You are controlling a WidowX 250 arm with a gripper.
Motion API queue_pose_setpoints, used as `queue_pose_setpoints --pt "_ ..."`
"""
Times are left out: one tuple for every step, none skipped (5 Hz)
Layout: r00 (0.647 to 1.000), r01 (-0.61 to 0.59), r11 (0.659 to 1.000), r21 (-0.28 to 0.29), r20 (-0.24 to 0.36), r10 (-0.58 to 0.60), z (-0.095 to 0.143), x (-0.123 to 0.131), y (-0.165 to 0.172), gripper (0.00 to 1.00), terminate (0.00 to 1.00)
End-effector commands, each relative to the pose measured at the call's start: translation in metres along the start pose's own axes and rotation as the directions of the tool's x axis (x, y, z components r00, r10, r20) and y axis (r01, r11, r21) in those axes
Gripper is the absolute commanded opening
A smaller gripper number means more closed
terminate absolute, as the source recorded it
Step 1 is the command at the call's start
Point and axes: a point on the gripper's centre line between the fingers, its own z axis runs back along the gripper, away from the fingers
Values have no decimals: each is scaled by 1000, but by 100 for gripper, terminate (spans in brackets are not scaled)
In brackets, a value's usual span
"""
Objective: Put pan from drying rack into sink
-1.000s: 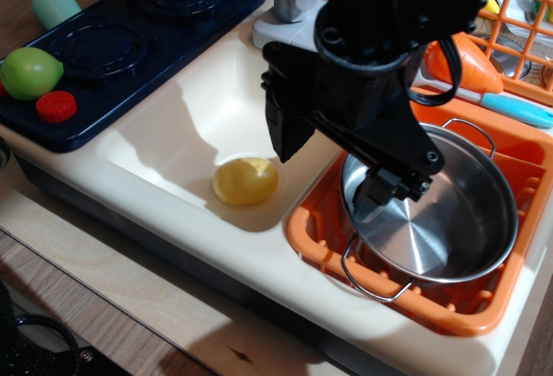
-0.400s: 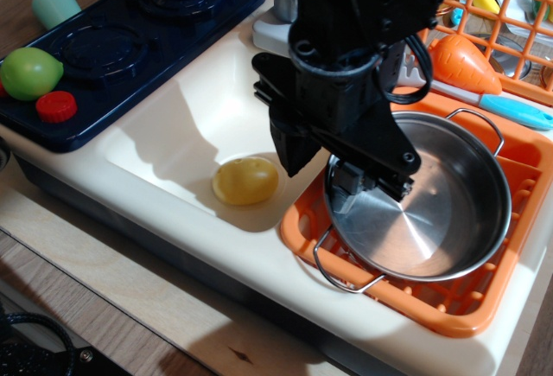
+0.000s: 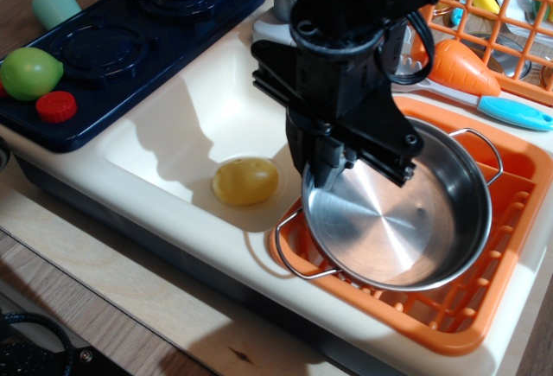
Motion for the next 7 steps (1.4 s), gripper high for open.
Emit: queue_pose_setpoints --pt "1000 26 1000 15 3 -26 21 8 16 0 0" --pt "999 46 998 45 18 -47 30 10 39 0 0" --pt "997 58 996 74 52 -62 33 5 62 0 0" --pt "990 88 991 104 105 -99 30 -3 84 0 0" --pt "985 110 988 104 125 -123 24 -9 108 0 0" --pt "978 129 982 134 148 -149 21 -14 122 100 0" --pt "968 159 980 121 179 -179 12 -14 133 100 0"
